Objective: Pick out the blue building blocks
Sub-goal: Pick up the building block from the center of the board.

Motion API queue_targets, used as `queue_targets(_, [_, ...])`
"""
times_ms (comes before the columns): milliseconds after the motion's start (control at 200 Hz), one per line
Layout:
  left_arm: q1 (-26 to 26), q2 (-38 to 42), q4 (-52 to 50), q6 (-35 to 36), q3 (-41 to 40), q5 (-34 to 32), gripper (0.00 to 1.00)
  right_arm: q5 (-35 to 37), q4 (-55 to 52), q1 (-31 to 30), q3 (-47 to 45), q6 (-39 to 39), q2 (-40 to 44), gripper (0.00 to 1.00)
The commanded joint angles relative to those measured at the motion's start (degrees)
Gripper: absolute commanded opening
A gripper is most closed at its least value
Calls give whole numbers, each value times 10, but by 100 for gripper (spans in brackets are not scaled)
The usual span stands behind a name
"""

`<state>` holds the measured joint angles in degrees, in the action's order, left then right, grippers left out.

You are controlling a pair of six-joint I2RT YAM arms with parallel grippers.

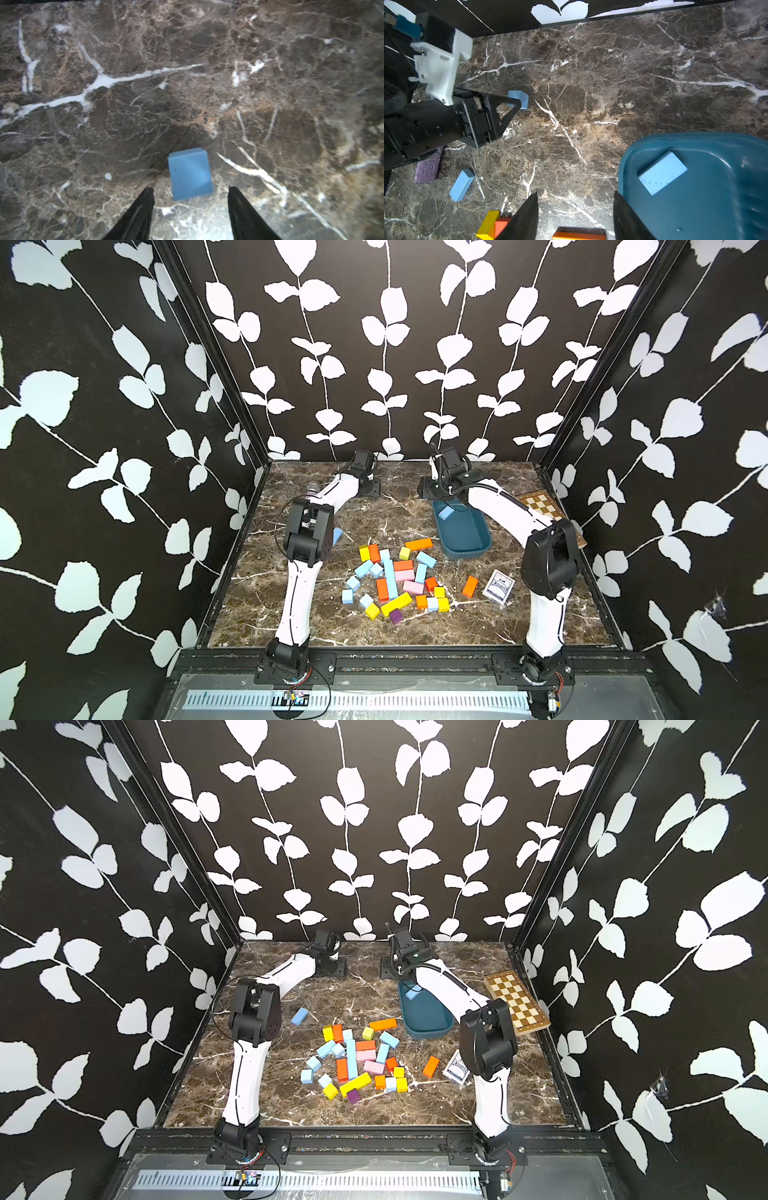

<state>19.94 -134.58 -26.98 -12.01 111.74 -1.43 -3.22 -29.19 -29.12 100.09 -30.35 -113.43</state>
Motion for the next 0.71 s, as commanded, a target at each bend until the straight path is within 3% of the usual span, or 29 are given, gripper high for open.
queue_targets(0, [0,3,-8,-1,16,-19,61,6,23,-4,-8,-10,-12,56])
queue_targets(405, [-5,-43,5,-17,54,-5,55,5,26,-9,-13,-22,-19,53])
queue_targets(700, [-15,-63,10,-7,80,26,29,11,16,-11,5,-22,-25,46])
